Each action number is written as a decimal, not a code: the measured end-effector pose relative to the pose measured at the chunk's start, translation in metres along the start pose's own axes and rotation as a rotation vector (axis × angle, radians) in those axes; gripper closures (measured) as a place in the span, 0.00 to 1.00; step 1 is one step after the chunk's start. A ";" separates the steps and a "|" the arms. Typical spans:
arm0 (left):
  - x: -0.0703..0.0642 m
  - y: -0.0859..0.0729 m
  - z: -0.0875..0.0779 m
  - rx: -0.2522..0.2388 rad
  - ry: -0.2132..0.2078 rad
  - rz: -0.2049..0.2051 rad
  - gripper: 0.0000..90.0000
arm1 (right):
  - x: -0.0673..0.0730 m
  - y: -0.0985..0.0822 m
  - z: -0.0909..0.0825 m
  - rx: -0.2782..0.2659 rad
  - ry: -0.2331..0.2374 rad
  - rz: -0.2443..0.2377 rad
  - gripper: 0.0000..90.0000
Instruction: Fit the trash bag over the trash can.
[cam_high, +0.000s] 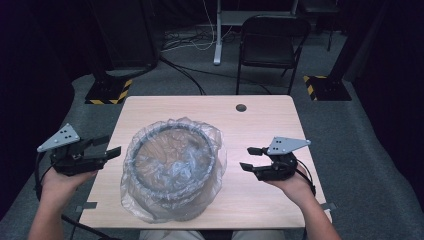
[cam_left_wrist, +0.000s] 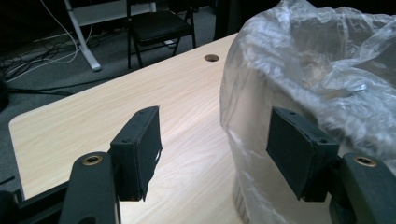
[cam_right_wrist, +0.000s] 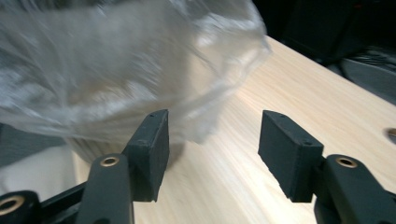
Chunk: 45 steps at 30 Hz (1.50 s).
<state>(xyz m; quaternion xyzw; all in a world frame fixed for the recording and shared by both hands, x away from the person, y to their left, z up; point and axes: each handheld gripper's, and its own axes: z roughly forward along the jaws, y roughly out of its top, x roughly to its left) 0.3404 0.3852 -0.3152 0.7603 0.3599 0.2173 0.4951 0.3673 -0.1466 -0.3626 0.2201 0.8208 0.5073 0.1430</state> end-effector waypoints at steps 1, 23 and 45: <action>0.001 -0.002 0.000 -0.004 0.002 -0.004 0.39 | -0.001 -0.002 -0.002 -0.003 -0.012 0.000 0.46; 0.022 -0.072 0.021 -0.009 0.084 -0.102 0.38 | -0.024 -0.074 -0.022 0.010 -0.186 0.123 0.42; 0.024 -0.122 0.043 -0.009 0.106 -0.140 0.36 | -0.047 -0.105 -0.028 0.012 -0.208 0.229 0.29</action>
